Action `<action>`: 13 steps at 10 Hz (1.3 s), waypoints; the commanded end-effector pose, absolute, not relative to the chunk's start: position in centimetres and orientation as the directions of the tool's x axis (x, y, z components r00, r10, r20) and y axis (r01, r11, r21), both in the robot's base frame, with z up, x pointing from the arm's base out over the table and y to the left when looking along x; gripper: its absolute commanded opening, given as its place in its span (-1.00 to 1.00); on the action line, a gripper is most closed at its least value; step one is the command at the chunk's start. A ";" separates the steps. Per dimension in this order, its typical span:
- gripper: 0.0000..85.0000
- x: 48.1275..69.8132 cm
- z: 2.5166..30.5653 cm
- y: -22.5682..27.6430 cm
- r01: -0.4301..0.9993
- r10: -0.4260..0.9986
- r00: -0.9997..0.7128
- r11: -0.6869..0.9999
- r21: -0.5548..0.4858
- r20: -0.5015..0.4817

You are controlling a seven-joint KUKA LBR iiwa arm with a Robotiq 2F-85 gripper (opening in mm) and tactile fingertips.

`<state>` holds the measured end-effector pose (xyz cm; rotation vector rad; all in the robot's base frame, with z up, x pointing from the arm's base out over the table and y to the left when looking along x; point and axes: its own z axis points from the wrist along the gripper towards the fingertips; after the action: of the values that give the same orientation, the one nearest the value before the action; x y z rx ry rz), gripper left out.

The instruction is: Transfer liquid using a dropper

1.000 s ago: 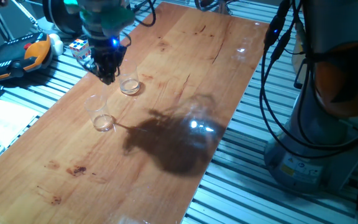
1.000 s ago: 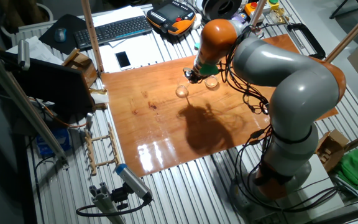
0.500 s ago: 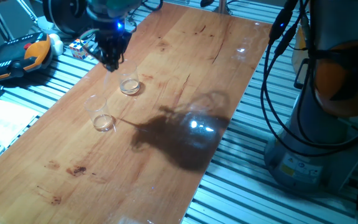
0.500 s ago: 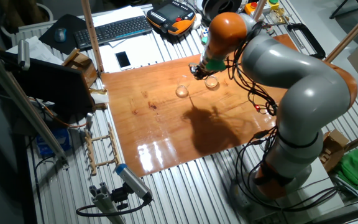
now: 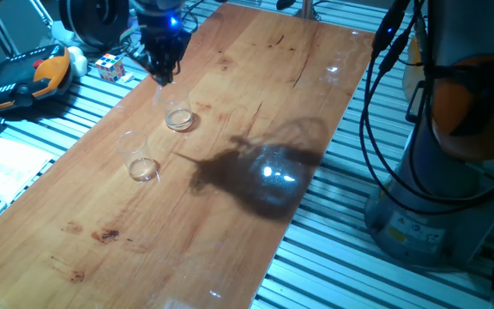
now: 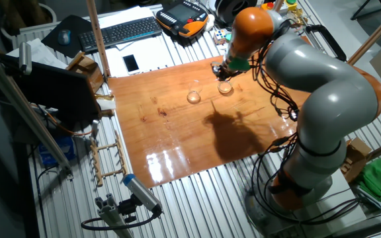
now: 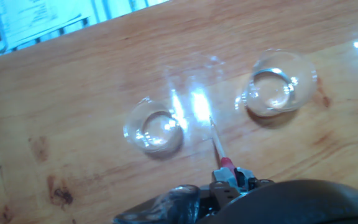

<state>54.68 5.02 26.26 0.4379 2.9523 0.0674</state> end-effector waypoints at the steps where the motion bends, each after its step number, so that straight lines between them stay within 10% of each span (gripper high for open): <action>1: -0.98 54.7 26.3 4.5 0.289 0.295 -0.944 0.955 0.061 -0.151; 13: -0.98 54.5 25.8 3.2 0.352 0.352 -0.932 0.936 0.012 -0.092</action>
<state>54.54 3.17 25.78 0.5464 2.9979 -0.0052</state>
